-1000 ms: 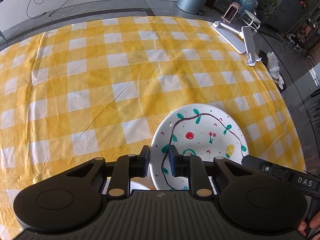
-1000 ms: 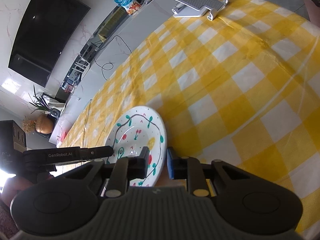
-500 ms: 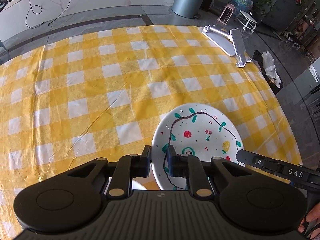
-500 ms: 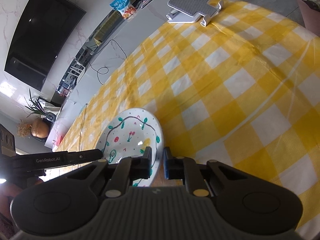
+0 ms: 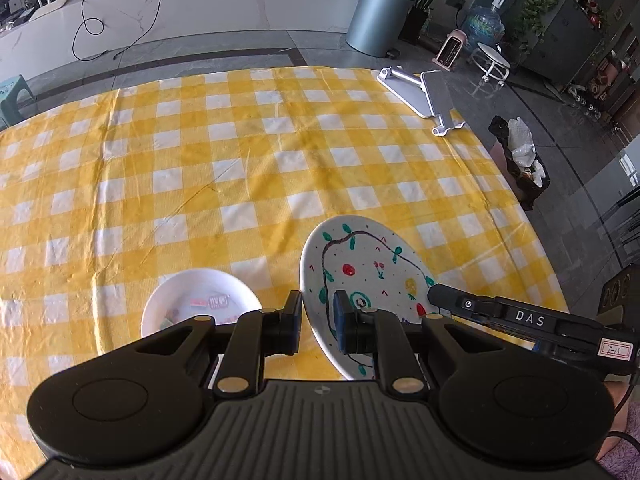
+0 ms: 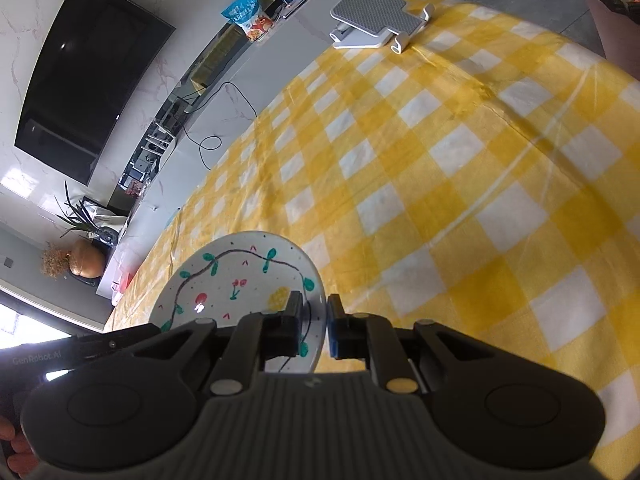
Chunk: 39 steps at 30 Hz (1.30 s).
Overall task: Organize plates and bowls
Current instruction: 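Lift the 'Fruity' plate and carry it toward the bowl stack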
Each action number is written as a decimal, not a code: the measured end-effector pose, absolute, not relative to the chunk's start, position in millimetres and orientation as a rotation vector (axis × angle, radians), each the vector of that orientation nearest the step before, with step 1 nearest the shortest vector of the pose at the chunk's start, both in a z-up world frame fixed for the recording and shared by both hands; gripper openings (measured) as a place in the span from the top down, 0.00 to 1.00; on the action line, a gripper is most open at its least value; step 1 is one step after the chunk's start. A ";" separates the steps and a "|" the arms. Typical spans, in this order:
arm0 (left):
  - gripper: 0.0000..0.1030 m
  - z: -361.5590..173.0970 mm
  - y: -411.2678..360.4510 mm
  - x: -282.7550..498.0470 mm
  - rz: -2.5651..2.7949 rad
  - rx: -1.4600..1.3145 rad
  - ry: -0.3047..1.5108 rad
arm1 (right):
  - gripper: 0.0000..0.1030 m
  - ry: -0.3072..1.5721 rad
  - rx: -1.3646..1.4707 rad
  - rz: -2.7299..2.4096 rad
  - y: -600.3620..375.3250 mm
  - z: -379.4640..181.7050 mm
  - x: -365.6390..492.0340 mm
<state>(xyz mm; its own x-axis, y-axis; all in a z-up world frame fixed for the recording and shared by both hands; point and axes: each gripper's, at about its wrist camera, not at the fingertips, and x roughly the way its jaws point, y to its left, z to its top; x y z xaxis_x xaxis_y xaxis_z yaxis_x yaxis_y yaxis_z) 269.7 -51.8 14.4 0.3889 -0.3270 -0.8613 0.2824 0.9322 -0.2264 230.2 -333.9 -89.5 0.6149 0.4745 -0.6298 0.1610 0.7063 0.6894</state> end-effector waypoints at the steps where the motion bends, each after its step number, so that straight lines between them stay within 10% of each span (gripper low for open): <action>1: 0.83 15.2 -52.4 263.0 -0.383 -0.049 1.103 | 0.90 0.913 0.790 0.204 -334.7 -89.2 225.7; 39: 0.82 -25.4 -39.1 100.1 -0.240 -0.243 0.996 | 0.90 0.898 0.578 0.147 -320.1 -68.5 91.3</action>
